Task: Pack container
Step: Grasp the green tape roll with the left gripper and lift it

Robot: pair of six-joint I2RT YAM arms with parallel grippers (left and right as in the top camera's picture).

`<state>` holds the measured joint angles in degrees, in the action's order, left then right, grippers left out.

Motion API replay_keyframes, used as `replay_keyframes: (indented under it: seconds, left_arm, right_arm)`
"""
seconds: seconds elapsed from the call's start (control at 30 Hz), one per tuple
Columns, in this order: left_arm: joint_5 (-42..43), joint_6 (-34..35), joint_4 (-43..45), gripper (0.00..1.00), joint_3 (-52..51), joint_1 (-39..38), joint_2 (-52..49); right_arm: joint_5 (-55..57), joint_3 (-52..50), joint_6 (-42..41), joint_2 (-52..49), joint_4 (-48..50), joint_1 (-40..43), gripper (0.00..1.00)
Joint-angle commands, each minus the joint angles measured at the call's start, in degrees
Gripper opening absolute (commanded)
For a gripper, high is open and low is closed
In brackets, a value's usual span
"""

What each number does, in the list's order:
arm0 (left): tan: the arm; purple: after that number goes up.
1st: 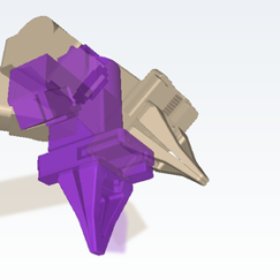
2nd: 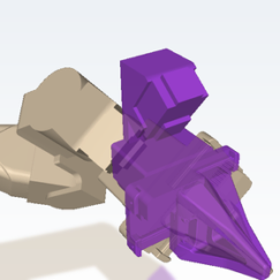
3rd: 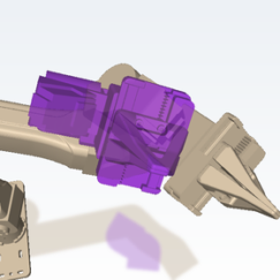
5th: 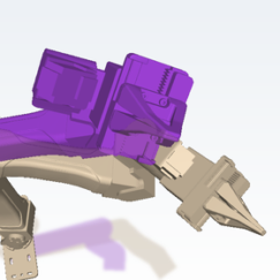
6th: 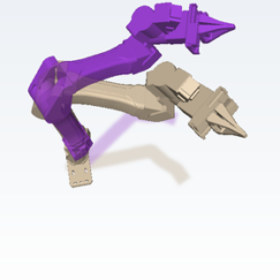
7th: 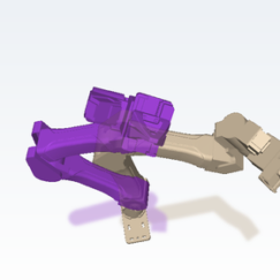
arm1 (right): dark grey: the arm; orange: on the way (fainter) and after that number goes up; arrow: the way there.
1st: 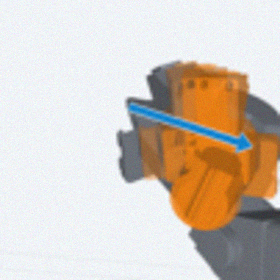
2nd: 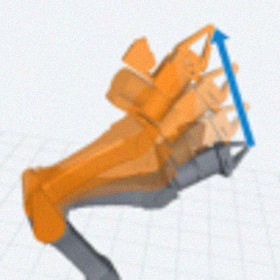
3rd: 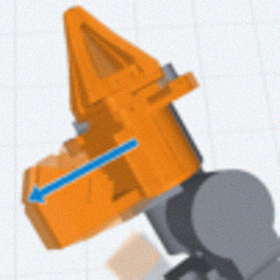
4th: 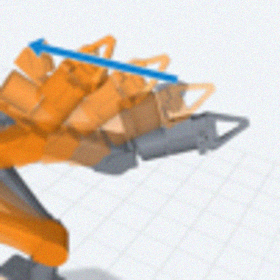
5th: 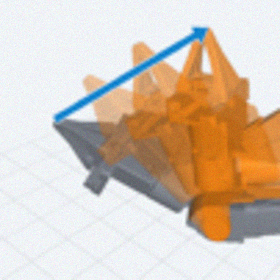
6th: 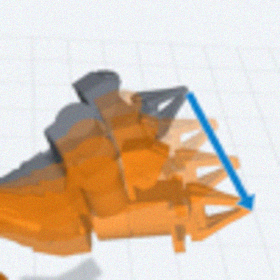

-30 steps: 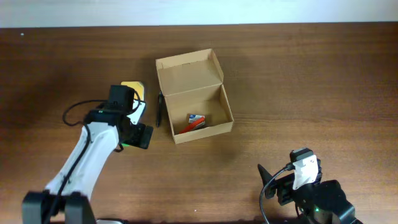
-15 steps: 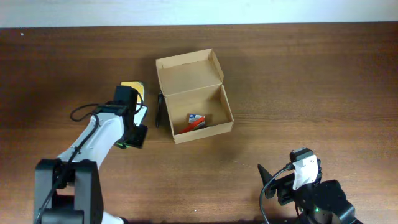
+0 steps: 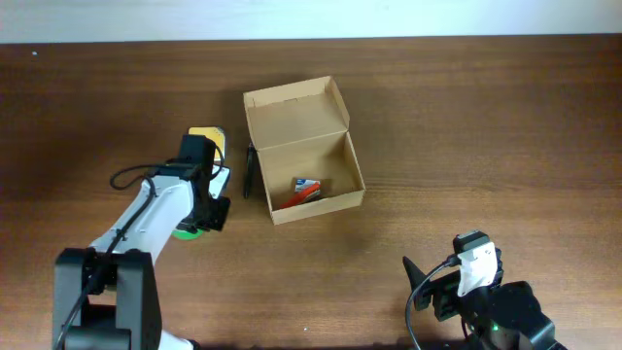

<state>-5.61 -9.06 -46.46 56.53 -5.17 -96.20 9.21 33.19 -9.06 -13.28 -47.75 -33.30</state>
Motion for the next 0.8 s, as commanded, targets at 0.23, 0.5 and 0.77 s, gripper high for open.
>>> replay_keyframes:
  seconds: [0.23,0.5,0.77]
  left_arm:
    - [4.4,0.9,-6.5,0.02,10.8,-1.0,13.2]
    - [8.0,0.9,-8.9,0.02,26.4,-11.3,20.0]
    - [7.8,-2.9,-8.9,0.02,33.2,-20.8,13.4]
  right_arm:
    - [0.9,-0.2,-0.4,0.4,0.2,0.2,0.99]
    - [0.9,-0.2,-0.4,0.4,0.1,0.2,0.99]
    - [0.9,-0.2,-0.4,0.4,0.1,0.2,0.99]
